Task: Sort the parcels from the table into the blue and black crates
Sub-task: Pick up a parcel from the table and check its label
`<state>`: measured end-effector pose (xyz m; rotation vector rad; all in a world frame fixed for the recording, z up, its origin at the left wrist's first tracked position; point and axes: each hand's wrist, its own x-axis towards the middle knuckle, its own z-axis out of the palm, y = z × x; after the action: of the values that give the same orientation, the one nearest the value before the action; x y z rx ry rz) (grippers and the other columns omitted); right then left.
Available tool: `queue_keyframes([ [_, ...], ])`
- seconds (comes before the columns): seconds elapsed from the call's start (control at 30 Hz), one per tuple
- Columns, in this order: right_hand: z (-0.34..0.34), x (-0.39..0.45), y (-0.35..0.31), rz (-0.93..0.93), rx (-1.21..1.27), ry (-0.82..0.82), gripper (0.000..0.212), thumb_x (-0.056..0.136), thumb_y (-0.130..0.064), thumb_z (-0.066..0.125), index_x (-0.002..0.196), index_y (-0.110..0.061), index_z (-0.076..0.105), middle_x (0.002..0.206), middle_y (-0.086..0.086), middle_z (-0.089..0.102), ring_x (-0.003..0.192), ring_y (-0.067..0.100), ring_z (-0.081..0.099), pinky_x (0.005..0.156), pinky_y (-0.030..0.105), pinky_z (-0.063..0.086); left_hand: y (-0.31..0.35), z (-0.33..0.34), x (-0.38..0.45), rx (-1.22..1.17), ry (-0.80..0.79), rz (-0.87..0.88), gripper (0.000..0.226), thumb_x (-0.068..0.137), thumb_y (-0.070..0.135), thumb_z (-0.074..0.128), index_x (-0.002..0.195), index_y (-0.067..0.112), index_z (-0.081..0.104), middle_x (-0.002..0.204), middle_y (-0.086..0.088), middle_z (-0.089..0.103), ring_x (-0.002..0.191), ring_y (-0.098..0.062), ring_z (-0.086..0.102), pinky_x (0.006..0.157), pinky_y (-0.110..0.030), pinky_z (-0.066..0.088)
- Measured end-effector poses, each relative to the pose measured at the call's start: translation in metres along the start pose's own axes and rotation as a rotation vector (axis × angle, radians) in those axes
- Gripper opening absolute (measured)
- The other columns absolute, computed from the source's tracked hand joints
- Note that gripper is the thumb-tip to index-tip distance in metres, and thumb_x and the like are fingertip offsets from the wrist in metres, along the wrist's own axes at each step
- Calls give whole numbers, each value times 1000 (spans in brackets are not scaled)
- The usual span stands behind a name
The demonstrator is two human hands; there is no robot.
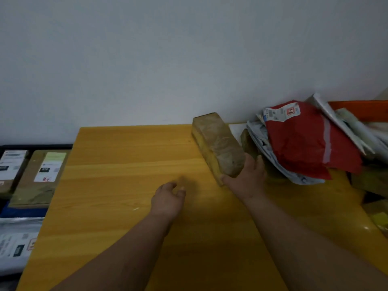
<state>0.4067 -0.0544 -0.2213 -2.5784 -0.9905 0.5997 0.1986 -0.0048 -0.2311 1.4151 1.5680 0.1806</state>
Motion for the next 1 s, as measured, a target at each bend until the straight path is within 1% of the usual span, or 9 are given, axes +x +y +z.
queue_keyframes([
  [0.13,2,19,3,14,-16,-106,118,69,-63,76,155,-23,5,161,8,10,146,35,16,115,49,24,11,11,-5,-24,41,-39,48,97,38,53,140,15,49,144,-13,48,132,-32,45,108,-45,39],
  [0.33,2,24,6,42,54,-56,110,62,-52,82,148,-16,25,147,11,33,135,32,35,110,46,37,20,20,-15,-102,66,-61,48,98,38,53,141,17,47,146,-12,45,131,-31,45,108,-43,40],
  [0.47,10,-1,3,15,119,-56,114,63,-49,83,152,-16,18,151,9,26,139,31,28,114,43,32,29,20,-22,-235,56,-78,53,98,40,53,146,21,40,150,-9,41,132,-30,45,102,-34,39],
  [0.57,20,-27,-2,-83,94,-82,117,66,-51,81,154,-18,11,156,5,18,143,28,19,118,40,24,36,21,-25,-441,-11,-140,62,96,45,55,150,27,30,152,-3,37,130,-27,45,105,-43,42],
  [0.67,30,-51,-10,-206,97,-153,117,63,-52,79,154,-24,10,153,-3,17,140,24,19,116,39,23,42,18,-30,-687,-75,-221,56,94,41,60,143,30,36,136,2,52,116,-22,56,95,-44,50],
  [0.77,37,-70,-18,-312,117,-197,97,64,-52,74,147,-33,27,144,-9,27,134,19,28,109,37,26,38,11,-33,-785,-51,-238,47,87,42,68,126,28,46,117,5,62,97,-16,63,79,-38,54],
  [0.8,37,-75,-21,-353,121,-212,85,66,-51,69,142,-34,34,140,-10,32,132,17,31,106,37,27,33,7,-34,-785,-32,-230,52,85,42,70,127,29,44,115,6,62,94,-15,62,76,-36,54],
  [0.87,38,-86,-33,-415,153,-264,62,69,-47,56,130,-37,48,129,-14,41,127,15,40,103,38,30,20,-4,-36,-771,-9,-239,76,76,49,77,137,32,36,121,4,58,98,-18,60,84,-43,55],
  [1.0,48,-111,-63,-429,252,-394,44,69,-33,45,108,-37,65,110,-20,50,113,15,52,103,39,37,-18,-27,-39,-757,57,-325,123,35,71,86,141,47,28,128,-1,55,111,-31,57,94,-52,52],
])
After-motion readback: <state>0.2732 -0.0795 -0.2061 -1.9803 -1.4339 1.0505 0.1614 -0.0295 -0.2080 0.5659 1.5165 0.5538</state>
